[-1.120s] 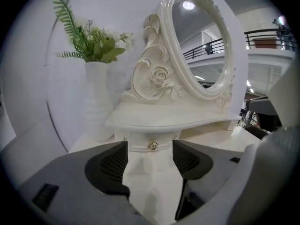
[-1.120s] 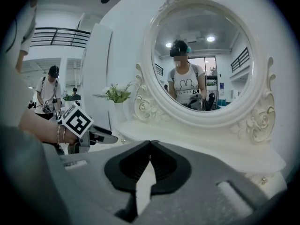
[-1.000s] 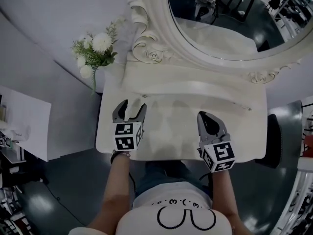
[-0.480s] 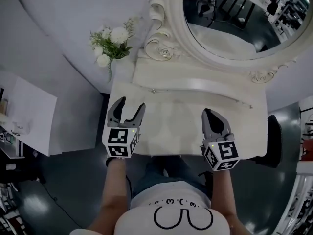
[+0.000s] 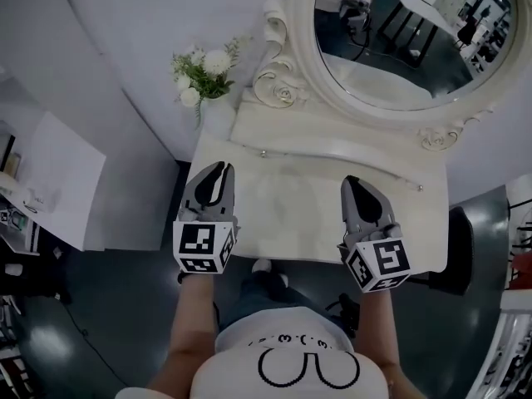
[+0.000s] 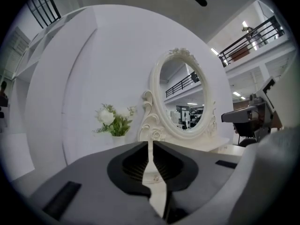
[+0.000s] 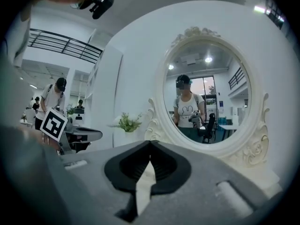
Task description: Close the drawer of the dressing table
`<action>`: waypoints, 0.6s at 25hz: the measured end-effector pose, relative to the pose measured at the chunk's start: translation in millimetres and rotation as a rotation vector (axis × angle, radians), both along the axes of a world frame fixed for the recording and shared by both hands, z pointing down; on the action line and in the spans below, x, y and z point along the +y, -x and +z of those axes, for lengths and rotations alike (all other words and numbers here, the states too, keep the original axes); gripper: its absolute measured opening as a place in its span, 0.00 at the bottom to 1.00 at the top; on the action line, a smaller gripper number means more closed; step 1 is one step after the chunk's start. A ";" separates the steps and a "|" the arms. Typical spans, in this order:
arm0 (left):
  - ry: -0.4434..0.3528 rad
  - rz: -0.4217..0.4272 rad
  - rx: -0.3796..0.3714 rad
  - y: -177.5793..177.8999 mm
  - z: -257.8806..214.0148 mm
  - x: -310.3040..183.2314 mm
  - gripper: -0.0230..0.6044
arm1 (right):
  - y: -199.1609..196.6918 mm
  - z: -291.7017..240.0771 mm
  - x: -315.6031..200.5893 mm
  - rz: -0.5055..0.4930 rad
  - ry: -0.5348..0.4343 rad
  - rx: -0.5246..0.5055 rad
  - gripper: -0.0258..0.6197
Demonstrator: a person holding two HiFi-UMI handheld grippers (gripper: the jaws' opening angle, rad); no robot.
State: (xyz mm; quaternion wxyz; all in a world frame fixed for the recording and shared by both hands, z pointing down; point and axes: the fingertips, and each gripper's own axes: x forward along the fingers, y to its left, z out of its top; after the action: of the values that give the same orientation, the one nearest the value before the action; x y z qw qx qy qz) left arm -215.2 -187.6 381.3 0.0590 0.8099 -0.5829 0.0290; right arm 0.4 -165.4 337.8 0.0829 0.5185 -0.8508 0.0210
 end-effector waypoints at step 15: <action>-0.294 0.015 -0.078 -14.9 -131.1 33.4 0.03 | -6.2 -98.7 22.0 -0.004 -0.277 0.001 0.04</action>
State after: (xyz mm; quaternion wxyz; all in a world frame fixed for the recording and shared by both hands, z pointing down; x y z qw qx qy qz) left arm -200.4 -154.2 250.2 -0.0830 0.8124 -0.5766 -0.0248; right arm 6.6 -143.4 239.1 0.0109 0.5233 -0.8465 -0.0969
